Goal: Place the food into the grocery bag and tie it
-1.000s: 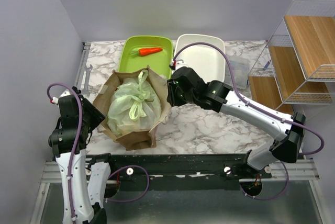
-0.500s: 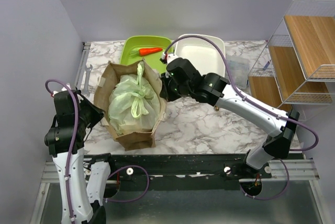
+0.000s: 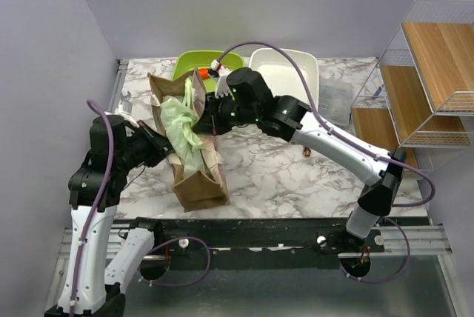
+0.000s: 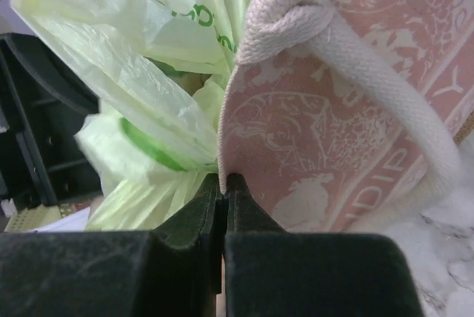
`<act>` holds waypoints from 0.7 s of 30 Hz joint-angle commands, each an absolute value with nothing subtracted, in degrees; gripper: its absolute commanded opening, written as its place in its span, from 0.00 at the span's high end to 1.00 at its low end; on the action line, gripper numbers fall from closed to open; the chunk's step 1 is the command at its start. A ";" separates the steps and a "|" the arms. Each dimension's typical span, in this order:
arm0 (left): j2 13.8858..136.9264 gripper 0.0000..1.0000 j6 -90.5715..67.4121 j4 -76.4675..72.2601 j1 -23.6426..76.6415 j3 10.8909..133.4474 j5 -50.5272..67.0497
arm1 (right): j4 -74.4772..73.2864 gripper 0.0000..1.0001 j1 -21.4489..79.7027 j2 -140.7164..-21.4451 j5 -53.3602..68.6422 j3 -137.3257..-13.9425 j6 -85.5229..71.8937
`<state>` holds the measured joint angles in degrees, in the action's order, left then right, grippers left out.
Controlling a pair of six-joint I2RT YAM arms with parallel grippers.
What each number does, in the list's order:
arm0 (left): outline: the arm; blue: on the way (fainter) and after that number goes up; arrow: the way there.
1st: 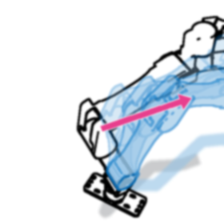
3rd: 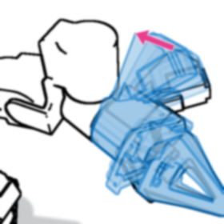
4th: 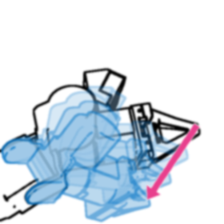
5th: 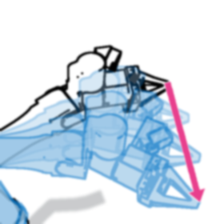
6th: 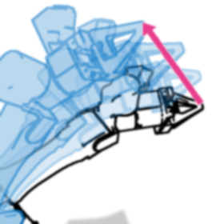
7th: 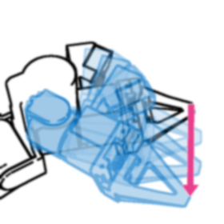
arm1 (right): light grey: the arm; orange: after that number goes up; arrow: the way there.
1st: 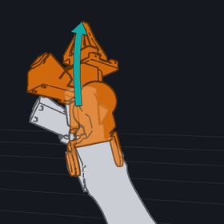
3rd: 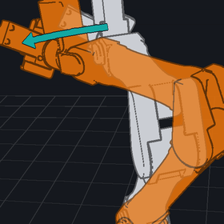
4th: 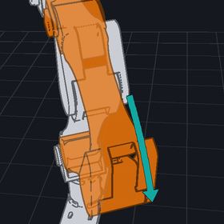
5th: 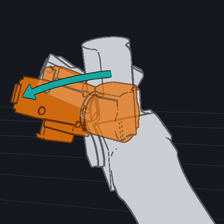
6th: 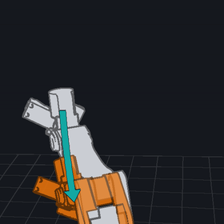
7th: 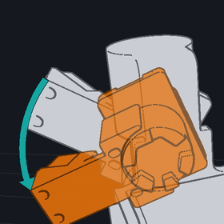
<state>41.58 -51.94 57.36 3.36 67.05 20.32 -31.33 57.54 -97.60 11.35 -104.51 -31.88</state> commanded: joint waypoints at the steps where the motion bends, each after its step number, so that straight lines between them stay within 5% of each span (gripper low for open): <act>1: 42.15 1.00 -58.27 43.81 11.53 66.05 24.49 | -21.10 0.99 58.19 -99.60 19.31 -106.49 -36.50; 21: 47.81 1.00 -54.33 43.27 15.54 66.79 34.70 | -49.76 0.99 58.25 -86.22 -6.76 -105.74 -29.57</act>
<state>46.96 -54.41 51.66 13.91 66.63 25.58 -47.79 57.47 -90.65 -2.57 -104.62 -28.47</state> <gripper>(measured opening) 0.017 0.036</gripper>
